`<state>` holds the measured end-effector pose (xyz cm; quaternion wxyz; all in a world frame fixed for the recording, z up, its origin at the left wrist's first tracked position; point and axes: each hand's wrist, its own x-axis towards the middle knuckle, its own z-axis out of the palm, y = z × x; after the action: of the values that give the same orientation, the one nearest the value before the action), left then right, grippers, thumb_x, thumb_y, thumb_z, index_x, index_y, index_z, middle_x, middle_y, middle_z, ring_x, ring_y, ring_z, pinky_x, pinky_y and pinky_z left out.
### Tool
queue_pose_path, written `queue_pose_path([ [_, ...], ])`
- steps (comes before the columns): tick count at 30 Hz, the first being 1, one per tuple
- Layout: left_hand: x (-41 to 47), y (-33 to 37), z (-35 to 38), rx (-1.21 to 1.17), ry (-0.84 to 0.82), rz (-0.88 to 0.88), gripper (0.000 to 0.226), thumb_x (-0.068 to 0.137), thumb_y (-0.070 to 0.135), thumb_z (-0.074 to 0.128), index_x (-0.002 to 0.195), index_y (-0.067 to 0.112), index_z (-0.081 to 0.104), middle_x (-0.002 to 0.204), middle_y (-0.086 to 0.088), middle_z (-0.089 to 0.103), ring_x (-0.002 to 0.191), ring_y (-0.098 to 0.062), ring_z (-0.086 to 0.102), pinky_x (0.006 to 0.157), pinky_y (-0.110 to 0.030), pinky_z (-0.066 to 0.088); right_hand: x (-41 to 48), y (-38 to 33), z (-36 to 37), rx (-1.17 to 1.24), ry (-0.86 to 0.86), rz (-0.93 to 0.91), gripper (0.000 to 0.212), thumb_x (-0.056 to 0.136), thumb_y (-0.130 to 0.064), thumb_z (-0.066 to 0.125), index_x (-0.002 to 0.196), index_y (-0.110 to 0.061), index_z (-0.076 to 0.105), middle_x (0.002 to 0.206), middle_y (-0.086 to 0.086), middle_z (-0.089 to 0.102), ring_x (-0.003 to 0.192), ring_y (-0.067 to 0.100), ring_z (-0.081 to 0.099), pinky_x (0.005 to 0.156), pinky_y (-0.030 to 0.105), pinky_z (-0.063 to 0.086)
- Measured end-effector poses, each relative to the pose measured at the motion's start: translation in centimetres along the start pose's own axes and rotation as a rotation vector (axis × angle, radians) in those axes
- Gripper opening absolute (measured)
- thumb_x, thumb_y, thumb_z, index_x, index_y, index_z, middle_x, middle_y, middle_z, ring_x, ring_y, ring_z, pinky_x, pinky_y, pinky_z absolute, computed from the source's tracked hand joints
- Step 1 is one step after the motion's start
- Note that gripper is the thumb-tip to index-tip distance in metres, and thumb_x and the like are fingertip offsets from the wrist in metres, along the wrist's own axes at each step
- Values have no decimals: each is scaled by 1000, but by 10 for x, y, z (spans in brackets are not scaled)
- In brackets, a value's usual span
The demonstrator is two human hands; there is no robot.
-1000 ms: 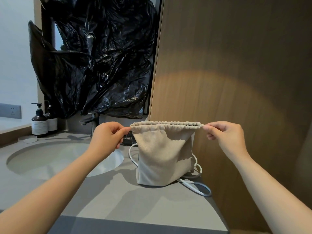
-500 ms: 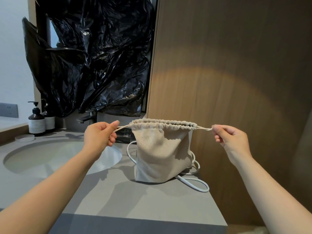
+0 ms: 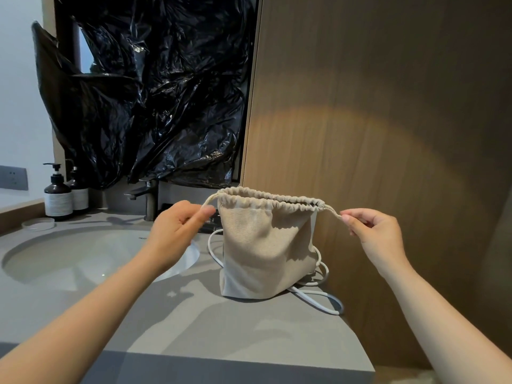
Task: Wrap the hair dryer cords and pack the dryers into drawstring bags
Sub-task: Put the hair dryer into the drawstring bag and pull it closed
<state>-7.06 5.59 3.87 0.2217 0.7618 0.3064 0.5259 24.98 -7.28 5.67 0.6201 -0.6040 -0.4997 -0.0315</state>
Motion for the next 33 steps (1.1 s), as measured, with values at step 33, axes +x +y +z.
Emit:
queue_pose_path([
  [33,9,18,-1,172,32,78,16,96,27,54,95,20,68,76,1,68,72,-20,65,70,-45,55,-10,-32,6,-89,-118,-58,19,92,-24,62,110,-20,69,95,-7,70,86,5,65,60,5,46],
])
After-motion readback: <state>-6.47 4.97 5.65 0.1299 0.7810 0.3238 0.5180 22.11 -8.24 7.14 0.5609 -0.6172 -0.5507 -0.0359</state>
